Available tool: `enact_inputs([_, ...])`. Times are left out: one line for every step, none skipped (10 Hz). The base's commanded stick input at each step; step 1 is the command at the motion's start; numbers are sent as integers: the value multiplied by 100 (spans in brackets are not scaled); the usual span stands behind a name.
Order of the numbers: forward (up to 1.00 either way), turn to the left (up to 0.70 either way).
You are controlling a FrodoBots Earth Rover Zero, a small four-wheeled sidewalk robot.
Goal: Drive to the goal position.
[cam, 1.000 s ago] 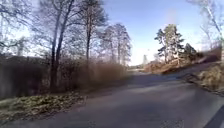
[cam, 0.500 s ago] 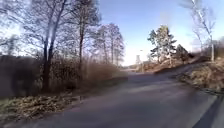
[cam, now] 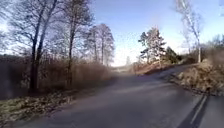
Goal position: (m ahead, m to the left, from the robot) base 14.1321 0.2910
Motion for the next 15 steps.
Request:
enact_inputs([0, 0])
enact_inputs([0, 0])
enact_inputs([0, 0])
enact_inputs([0, 0])
enact_inputs([0, 0])
enact_inputs([0, 0])
enact_inputs([34, 0])
enact_inputs([70, 0])
enact_inputs([70, 0])
enact_inputs([70, 0])
enact_inputs([70, 0])
enact_inputs([70, 0])
enact_inputs([70, 0])
enact_inputs([70, 0])
enact_inputs([70, 0])
